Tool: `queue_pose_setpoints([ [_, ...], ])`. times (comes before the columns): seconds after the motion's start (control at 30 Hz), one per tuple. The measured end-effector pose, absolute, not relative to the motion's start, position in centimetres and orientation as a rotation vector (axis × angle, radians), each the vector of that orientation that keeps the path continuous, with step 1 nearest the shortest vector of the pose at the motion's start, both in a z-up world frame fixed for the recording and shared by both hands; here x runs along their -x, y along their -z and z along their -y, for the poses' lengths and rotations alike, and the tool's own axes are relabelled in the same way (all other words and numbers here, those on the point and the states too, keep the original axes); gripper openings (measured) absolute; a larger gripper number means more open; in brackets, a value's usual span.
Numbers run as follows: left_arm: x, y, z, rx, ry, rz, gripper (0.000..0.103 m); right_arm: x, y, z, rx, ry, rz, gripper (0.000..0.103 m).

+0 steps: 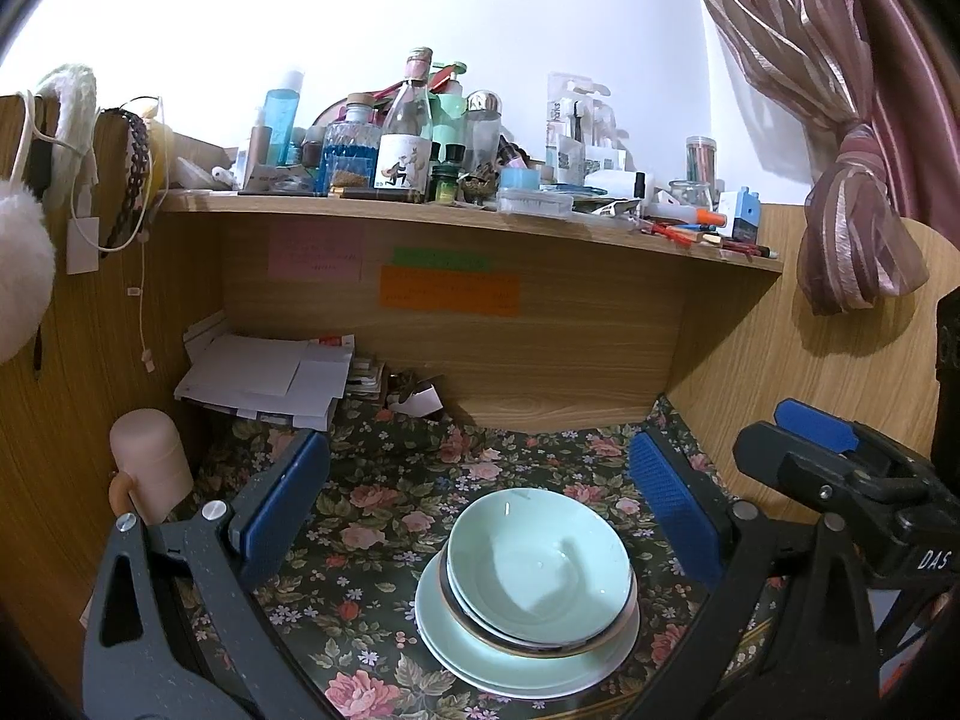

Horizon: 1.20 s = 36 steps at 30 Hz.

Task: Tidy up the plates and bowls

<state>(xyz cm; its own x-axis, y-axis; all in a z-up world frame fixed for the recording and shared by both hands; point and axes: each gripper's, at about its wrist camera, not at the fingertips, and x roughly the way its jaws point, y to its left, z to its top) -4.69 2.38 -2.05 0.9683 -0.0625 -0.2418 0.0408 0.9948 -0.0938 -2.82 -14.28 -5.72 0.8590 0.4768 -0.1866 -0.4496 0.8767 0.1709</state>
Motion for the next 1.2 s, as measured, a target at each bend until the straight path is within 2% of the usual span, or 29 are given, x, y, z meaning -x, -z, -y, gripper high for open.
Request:
queue_pose_setpoints([
  [1.2, 4.86, 1.86, -1.97, 0.093, 0.062, -0.248, 0.102, 2.95, 5.34, 14.14, -0.124, -0.496, -0.223, 0.103],
])
